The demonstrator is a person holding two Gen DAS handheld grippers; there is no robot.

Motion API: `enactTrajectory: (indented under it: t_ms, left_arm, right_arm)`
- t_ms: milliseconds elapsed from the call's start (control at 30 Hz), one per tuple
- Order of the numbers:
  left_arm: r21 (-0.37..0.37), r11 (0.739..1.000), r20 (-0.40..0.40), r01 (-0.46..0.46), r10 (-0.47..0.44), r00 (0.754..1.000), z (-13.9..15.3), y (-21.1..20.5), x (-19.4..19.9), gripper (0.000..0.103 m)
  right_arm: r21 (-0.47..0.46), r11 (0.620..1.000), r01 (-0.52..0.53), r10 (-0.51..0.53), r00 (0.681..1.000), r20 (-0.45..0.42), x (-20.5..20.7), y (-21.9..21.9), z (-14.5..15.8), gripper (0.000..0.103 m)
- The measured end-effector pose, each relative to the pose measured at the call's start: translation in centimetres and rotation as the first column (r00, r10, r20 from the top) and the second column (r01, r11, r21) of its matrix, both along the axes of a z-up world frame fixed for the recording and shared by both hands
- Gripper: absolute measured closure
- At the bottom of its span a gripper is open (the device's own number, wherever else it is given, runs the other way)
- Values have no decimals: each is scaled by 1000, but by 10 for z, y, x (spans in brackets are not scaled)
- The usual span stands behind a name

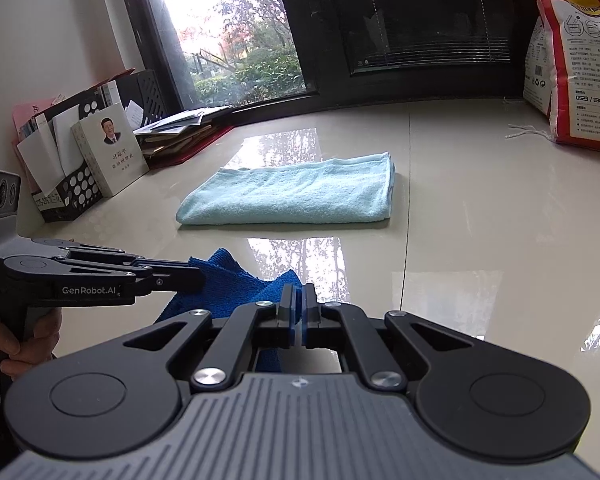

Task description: Fold towel

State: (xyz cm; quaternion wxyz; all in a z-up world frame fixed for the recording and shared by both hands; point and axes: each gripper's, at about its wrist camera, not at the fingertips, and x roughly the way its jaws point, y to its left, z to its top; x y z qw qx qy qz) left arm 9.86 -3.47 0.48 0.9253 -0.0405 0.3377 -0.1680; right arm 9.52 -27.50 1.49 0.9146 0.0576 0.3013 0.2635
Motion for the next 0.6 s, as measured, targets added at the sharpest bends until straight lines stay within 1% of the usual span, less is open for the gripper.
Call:
enactTrajectory:
  t_ms: [33,100,267,367,533,600]
  left_arm:
    - [0,1000,2,0,0,1000,1,0,1,82]
    - [2,1000,12,-3,3,1000,3,0,1,73]
    - [16,999,18,30,-30,999,3,-5,1,76]
    - [30,999,13,44,-44,999,-1,-9,-1,85]
    - [45,998,10,48,-48,999,-5,-10,0,94]
    - [46,998,16,51,-52,999,-4,-10,0,100]
  right_arm:
    - [1,1000,1,-1,1000,-1,0,0,0,100]
    - [1,1000,1,-1,1000,-3,0,0,-1,100]
    - [4,1000,4,-4,1000,-6,1,-1,-2,100]
    - [9,1000,8,-8,1000,-9,1,-2,-3,100]
    - [8,1000,7,-7,1000,-12,2,-3,-4,100]
    - [9,1000,7,-7,1000,-13,1,-3,-4,100]
